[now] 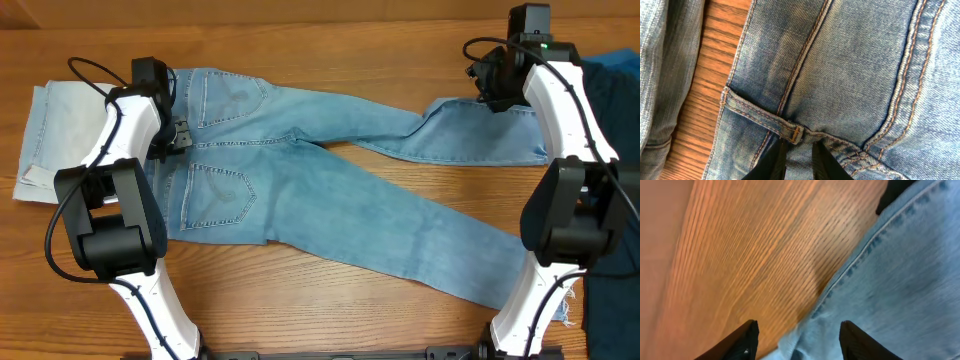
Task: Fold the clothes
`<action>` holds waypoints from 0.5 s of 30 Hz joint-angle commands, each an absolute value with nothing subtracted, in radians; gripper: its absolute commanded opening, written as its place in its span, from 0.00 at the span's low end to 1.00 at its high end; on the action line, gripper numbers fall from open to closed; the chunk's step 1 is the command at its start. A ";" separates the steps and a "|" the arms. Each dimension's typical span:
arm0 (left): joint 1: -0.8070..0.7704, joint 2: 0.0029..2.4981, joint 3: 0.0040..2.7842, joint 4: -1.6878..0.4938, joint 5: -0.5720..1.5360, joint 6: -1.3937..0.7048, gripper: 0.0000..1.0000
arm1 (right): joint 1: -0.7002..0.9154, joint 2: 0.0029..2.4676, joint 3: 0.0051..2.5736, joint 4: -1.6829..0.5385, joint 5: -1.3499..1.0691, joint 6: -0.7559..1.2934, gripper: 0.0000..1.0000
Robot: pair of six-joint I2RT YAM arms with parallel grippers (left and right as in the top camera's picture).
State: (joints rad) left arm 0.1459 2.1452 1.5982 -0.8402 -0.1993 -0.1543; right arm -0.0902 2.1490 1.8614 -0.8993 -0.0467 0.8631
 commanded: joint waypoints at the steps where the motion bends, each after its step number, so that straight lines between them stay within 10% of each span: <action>1: 0.151 2.164 1.617 -0.832 -0.209 -0.164 0.22 | -0.091 2.197 1.869 -0.891 -0.059 1.011 0.57; 15: 0.151 2.164 1.617 -0.833 -0.210 -0.157 0.22 | -0.091 2.261 1.869 -0.877 -0.097 1.052 0.29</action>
State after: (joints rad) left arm 0.1459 2.1452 1.5982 -0.8371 -0.1993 -0.1543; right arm -0.0902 2.2620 1.8614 -0.8822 -0.0898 1.0462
